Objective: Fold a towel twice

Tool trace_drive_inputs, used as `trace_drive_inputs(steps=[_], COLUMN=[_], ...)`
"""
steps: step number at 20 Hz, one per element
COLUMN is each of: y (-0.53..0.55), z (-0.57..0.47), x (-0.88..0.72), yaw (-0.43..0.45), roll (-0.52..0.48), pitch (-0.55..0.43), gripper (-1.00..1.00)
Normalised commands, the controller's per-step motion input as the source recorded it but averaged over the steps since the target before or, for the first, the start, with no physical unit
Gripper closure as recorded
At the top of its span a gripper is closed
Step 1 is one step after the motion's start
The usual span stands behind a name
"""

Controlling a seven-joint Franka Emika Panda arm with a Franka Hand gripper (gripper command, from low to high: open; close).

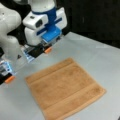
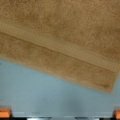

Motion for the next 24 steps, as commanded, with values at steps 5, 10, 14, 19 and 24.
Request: trace_drive_inputs(steps=[5,10,14,19,24], y=[0.04,0.09,0.17,0.18,0.09], z=[-0.07,-0.07,0.04,0.05,0.06], x=[0.05,0.19,0.36,0.64,0.68], yaw=[-0.078,-0.193,-0.236,-0.274,-0.225], roll=[0.059,-0.073,-0.142,-0.14,-0.102], pitch=[0.209,0.184,0.223,0.215,0.224], gripper=[-1.0,-1.0,-1.0,-1.0,-1.0])
